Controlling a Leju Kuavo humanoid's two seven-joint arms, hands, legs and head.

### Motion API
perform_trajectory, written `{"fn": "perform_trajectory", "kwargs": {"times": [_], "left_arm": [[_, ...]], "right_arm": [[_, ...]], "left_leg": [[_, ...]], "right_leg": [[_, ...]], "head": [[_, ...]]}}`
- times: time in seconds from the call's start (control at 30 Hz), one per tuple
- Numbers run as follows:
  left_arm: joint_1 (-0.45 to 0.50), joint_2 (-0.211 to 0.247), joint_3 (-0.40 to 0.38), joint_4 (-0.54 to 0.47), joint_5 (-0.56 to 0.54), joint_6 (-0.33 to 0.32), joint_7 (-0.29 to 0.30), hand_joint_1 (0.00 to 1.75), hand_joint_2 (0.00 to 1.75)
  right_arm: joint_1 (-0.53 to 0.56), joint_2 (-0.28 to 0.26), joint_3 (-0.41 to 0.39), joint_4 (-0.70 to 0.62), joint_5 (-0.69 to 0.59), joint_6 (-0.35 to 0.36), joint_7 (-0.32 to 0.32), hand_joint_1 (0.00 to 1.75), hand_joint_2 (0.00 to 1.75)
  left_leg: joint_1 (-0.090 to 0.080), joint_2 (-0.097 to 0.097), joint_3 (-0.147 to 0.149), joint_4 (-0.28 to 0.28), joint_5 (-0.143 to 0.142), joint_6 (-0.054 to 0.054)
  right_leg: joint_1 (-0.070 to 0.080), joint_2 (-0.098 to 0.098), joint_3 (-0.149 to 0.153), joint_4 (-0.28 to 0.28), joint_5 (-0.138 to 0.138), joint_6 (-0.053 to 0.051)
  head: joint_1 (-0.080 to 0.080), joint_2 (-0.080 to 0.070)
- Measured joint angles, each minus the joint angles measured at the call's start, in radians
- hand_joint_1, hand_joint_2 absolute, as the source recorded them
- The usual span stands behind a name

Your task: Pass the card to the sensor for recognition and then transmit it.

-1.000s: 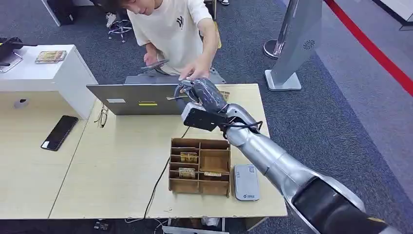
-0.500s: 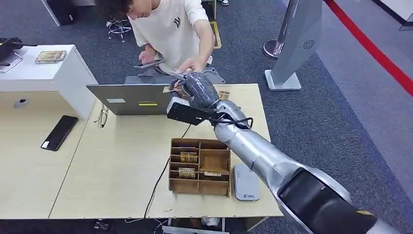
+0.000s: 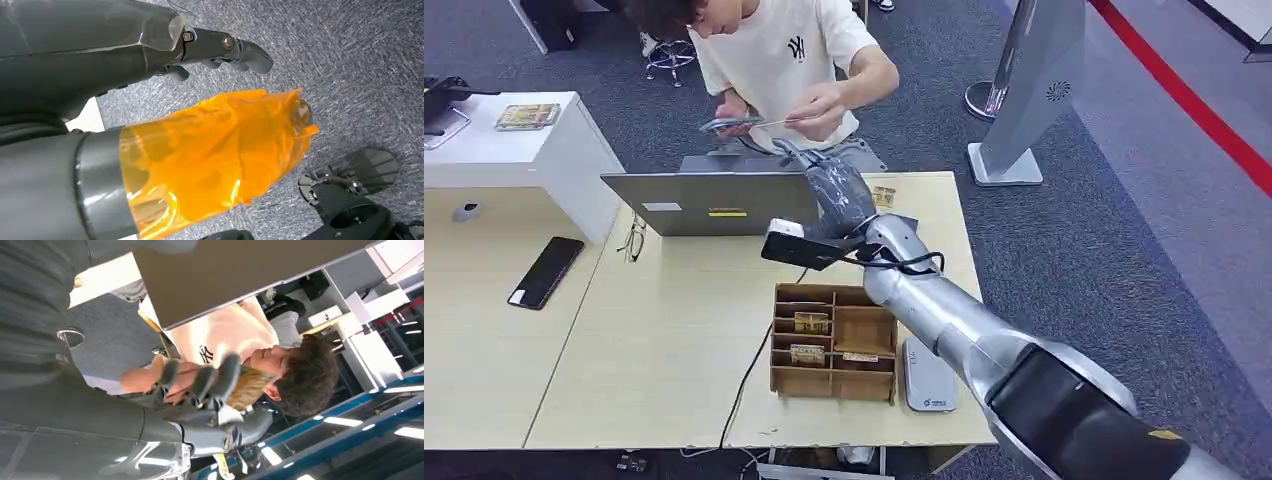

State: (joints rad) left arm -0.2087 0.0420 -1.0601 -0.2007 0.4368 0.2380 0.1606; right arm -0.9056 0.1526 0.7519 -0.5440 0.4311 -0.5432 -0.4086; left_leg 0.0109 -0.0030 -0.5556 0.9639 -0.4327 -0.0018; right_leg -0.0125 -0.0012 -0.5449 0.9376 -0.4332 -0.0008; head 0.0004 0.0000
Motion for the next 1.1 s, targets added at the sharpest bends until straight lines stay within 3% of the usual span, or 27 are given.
{"fn": "perform_trajectory", "kwargs": {"times": [0.13,0.3,0.53,0.8,0.83,1.1], "left_arm": [[0.001,0.000,0.000,0.000,0.000,0.002,-0.001,0.00,0.00],[0.006,0.000,0.000,0.000,0.001,0.004,-0.007,0.00,0.00],[0.024,0.000,0.007,0.000,0.010,0.016,-0.026,0.00,0.00],[0.040,0.000,0.024,0.000,0.015,0.024,-0.047,0.00,0.00],[0.043,0.000,0.026,0.000,0.015,0.024,-0.048,0.00,0.00],[0.056,0.001,0.032,0.000,0.013,0.024,-0.064,0.00,0.00]], "right_arm": [[0.016,0.000,-0.009,0.006,-0.047,0.002,-0.035,0.00,1.75],[0.067,-0.002,-0.071,-0.020,-0.175,0.066,-0.110,0.00,1.75],[0.194,-0.038,-0.182,-0.153,-0.417,0.247,-0.178,0.00,1.75],[0.342,-0.108,-0.264,-0.326,-0.585,0.387,-0.184,0.00,1.75],[0.364,-0.118,-0.273,-0.347,-0.602,0.401,-0.179,0.00,0.00],[0.524,-0.186,-0.332,-0.506,-0.690,0.489,-0.150,0.00,0.00]], "left_leg": [[0.000,0.000,0.000,0.000,0.000,0.000],[0.000,0.000,0.000,0.000,0.000,0.000],[0.000,0.000,0.000,0.000,0.000,0.000],[0.000,-0.001,0.000,0.000,0.000,0.000],[0.000,-0.001,0.000,0.000,0.000,0.000],[0.000,0.000,-0.001,0.000,-0.001,0.000]], "right_leg": [[0.000,0.000,0.000,0.000,0.000,0.000],[0.000,0.000,0.000,0.000,0.000,0.000],[0.000,0.000,0.000,0.000,0.000,0.000],[0.000,-0.001,0.000,-0.001,0.000,0.000],[0.000,-0.001,0.000,-0.001,0.000,0.000],[0.000,0.000,-0.001,-0.001,0.000,0.000]], "head": [[0.000,0.000],[0.000,0.000],[0.000,0.000],[0.000,0.000],[0.000,0.000],[0.000,0.000]]}}
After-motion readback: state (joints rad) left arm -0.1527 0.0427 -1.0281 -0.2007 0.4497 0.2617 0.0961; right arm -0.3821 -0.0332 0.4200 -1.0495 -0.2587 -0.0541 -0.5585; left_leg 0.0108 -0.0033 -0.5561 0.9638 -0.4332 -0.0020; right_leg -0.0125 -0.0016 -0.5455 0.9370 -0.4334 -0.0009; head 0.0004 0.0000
